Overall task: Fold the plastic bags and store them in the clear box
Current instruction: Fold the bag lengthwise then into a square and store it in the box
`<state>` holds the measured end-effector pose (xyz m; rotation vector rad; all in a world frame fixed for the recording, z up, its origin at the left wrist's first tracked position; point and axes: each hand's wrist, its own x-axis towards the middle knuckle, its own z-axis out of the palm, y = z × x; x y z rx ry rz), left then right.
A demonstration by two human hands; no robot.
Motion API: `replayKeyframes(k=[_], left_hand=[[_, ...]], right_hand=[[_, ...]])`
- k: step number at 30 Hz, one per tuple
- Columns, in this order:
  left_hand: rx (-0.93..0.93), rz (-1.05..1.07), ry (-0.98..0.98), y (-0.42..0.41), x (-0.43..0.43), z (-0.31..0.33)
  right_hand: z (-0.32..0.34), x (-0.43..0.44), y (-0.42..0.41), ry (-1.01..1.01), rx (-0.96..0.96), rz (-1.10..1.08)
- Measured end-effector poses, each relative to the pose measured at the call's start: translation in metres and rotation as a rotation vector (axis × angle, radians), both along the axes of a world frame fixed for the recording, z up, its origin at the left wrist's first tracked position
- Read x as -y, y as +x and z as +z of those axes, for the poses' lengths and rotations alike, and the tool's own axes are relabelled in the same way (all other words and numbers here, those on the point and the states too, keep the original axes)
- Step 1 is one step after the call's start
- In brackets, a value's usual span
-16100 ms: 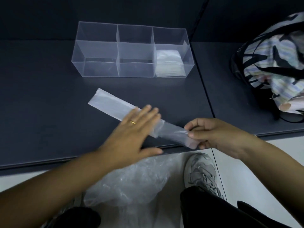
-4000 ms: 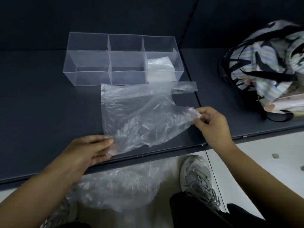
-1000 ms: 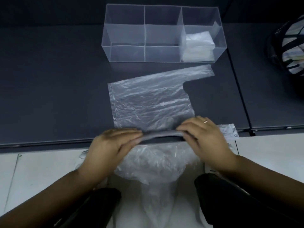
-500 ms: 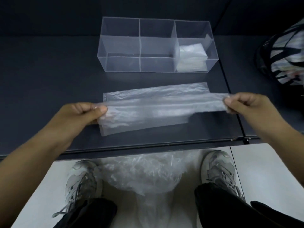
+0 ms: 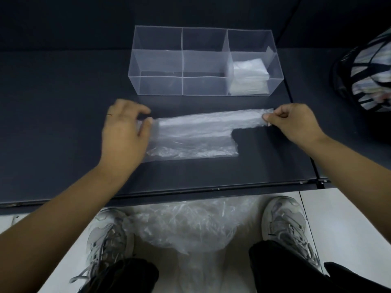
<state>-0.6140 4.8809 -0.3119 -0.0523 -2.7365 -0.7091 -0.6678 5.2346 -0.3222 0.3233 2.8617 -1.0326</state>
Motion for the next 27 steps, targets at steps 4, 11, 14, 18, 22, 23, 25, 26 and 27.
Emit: replayKeyframes(k=[4,11,14,18,22,23,25,26,27], left_hand=[[0.213,-0.3,-0.108,0.015,-0.035,-0.004],[0.395,-0.33,-0.314,0.026,-0.037,-0.025],[0.363,-0.343,-0.293,0.026,-0.04,-0.023],[0.186,-0.183,0.024,0.032,-0.021,-0.011],[0.469,0.284,0.849,0.047,0.019,-0.006],[0.631,0.317,1.051,0.052,0.025,-0.007],[0.853,0.277,1.24,0.061,0.03,-0.008],[0.892,0.23,1.278,0.063,0.029,-0.006],[0.902,0.18,1.296,0.065,0.028,-0.005]], right_hand=[[0.006,0.005,0.0,0.043,0.049,-0.008],[0.03,0.095,0.022,0.212,-0.403,0.42],[0.012,0.14,0.035,0.186,-0.227,0.728],[-0.021,0.139,0.036,0.445,-0.14,0.746],[-0.029,0.137,0.035,0.488,-0.174,0.766],[-0.03,0.137,0.035,0.489,-0.176,0.767],[-0.031,0.137,0.036,0.505,-0.179,0.765],[-0.031,0.137,0.036,0.511,-0.179,0.764],[-0.031,0.137,0.036,0.513,-0.178,0.762]])
